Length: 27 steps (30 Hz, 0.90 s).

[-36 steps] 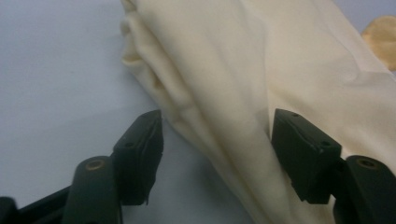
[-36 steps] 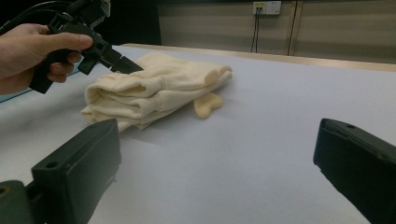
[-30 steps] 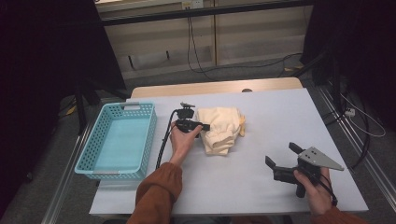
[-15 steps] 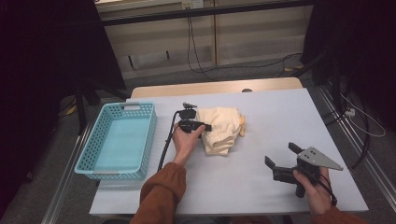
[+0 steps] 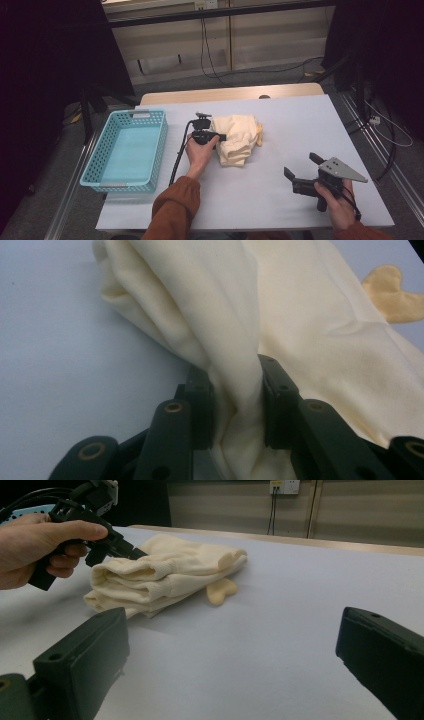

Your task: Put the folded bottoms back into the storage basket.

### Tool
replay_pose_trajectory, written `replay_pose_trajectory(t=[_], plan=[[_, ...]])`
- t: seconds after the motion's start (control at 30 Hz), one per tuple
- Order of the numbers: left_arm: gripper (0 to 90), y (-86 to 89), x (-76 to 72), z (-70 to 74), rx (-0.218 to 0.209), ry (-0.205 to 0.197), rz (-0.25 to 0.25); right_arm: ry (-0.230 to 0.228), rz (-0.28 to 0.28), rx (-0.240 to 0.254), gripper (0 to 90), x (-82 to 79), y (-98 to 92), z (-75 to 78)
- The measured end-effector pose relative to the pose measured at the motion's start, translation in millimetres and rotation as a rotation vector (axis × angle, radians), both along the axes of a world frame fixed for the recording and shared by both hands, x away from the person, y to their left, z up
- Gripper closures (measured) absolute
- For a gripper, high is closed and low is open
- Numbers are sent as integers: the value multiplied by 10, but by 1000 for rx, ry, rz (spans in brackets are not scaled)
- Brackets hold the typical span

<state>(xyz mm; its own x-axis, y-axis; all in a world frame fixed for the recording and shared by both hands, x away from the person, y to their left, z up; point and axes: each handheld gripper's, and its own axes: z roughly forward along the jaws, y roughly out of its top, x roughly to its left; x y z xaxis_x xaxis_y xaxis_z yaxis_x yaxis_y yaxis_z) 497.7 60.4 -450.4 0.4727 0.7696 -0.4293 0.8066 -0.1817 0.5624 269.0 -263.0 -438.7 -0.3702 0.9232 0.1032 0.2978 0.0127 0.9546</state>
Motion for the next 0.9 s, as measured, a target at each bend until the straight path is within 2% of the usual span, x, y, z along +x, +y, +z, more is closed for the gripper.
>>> replay_pose_trajectory(t=[0.07,0.27,0.3,0.5,0.9], plan=[[720,21,13,14,-17,3,-4,2,-3,3,5,0,-6,0],[727,15,-1,41,-17,-14,-7,0,-2,1,6,0,-5,0],[728,35,-2,59,-40,-19,0,0,-2,4,6,-1,-3,1],[733,13,-24,103,-44,-43,14,-1,0,1,6,-4,-7,2],[736,-11,-53,217,-68,-80,3,2,1,9,6,3,-5,-2]])
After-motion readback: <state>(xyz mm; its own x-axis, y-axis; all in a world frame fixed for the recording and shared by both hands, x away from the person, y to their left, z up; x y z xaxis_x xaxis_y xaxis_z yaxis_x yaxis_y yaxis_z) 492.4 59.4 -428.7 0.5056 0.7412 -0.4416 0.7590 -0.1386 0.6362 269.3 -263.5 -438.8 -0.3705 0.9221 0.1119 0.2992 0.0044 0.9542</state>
